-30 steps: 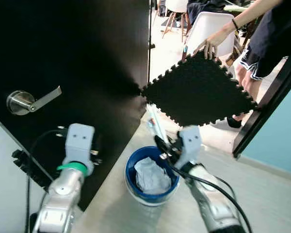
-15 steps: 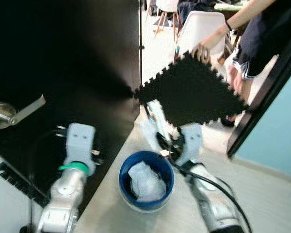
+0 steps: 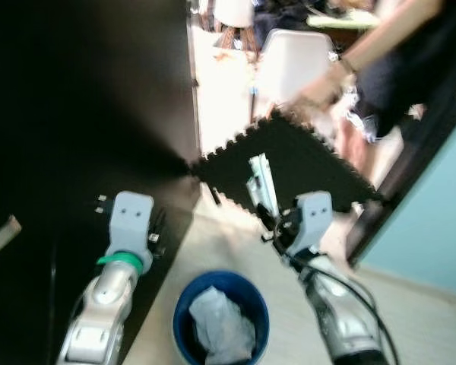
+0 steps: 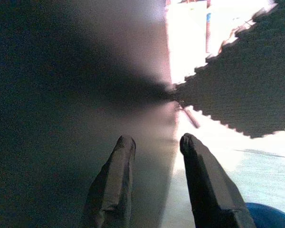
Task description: Clean up the room
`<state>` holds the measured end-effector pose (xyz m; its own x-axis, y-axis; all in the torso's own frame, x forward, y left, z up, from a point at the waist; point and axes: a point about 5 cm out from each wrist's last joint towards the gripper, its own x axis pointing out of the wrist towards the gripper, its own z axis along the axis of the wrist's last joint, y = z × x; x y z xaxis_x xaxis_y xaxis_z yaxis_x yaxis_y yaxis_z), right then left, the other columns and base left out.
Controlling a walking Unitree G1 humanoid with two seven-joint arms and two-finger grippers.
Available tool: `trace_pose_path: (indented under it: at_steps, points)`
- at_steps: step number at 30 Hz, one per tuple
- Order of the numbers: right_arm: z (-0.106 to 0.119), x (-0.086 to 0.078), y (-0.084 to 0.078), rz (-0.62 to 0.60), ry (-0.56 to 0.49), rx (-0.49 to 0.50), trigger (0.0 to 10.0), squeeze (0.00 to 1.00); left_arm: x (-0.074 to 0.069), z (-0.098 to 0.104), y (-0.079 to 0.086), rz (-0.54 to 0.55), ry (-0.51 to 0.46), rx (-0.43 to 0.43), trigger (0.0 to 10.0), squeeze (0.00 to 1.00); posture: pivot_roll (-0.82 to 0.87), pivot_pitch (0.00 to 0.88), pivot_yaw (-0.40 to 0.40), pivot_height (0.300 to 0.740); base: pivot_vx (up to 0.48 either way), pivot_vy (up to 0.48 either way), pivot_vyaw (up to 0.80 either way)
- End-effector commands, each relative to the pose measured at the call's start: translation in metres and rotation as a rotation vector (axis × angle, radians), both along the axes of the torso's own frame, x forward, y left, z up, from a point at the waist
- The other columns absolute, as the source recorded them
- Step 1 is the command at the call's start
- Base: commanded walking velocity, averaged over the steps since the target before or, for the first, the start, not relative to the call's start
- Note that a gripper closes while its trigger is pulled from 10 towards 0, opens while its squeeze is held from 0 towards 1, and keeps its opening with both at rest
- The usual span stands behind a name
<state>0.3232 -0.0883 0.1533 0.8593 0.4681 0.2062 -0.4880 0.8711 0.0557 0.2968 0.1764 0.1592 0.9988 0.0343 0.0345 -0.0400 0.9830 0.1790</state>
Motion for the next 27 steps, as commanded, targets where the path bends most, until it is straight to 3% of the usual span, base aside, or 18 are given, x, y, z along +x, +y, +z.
trace_pose_path:
  at_steps: [1, 7, 8, 9, 10, 11, 13, 20, 26, 27]
  points:
    - [-0.011, -0.002, -0.01, -0.023, 0.036, -0.023, 10.0, 0.0, -0.002, -0.005, -0.005, -0.024, 0.022, -0.004, 10.0, 0.0, -0.04, 0.091, 0.094, 0.738, 0.0, 0.0, 0.0]
    - [-0.032, -0.006, -0.002, 0.064, 0.123, -0.127, 10.0, 0.0, -0.003, -0.01, -0.01, -0.095, 0.065, 0.006, 10.0, 0.0, -0.04, 0.095, 0.1, 0.738, 0.0, 0.0, 0.0]
    - [-0.042, -0.006, 0.0, 0.068, 0.15, -0.16, 10.0, 0.0, -0.006, -0.017, -0.014, -0.159, 0.124, 0.018, 10.0, 0.0, -0.04, 0.098, 0.103, 0.738, 0.0, 0.0, 0.0]
    - [-0.042, -0.006, 0.0, 0.068, 0.15, -0.16, 10.0, 0.0, -0.006, -0.017, -0.014, -0.159, 0.124, 0.018, 10.0, 0.0, -0.04, 0.098, 0.103, 0.738, 0.0, 0.0, 0.0]
    - [-0.056, -0.006, 0.004, 0.08, 0.2, -0.192, 10.0, 0.0, -0.015, -0.031, -0.018, -0.278, 0.229, 0.038, 10.0, 0.0, -0.03, 0.106, 0.106, 0.738, 0.0, 0.0, 0.0]
    - [-0.056, -0.006, 0.004, 0.08, 0.2, -0.192, 10.0, 0.0, -0.015, -0.031, -0.018, -0.278, 0.229, 0.038, 10.0, 0.0, -0.03, 0.106, 0.106, 0.738, 0.0, 0.0, 0.0]
    - [-0.067, -0.005, 0.011, 0.093, 0.235, -0.225, 10.0, 0.0, -0.027, -0.042, -0.015, -0.379, 0.325, 0.051, 10.0, 0.0, -0.02, 0.117, 0.113, 0.738, 0.0, 0.0, 0.0]
    - [-0.089, -0.005, 0.027, 0.136, 0.307, -0.339, 10.0, 0.0, -0.041, -0.044, 0.0, -0.451, 0.403, 0.056, 10.0, 0.0, 0.0, 0.162, 0.133, 0.738, 0.0, 0.0, 0.0]
    - [-0.097, -0.007, 0.031, 0.152, 0.338, -0.374, 10.0, 0.0, -0.049, -0.044, 0.004, -0.49, 0.432, 0.069, 10.0, 0.0, 0.01, 0.189, 0.143, 0.738, 0.0, 0.0, 0.0]
    - [-0.104, -0.009, 0.032, 0.157, 0.37, -0.41, 10.0, 0.0, -0.057, -0.043, 0.004, -0.526, 0.454, 0.061, 10.0, 0.0, 0.03, 0.215, 0.15, 0.738, 0.0, 0.0, 0.0]
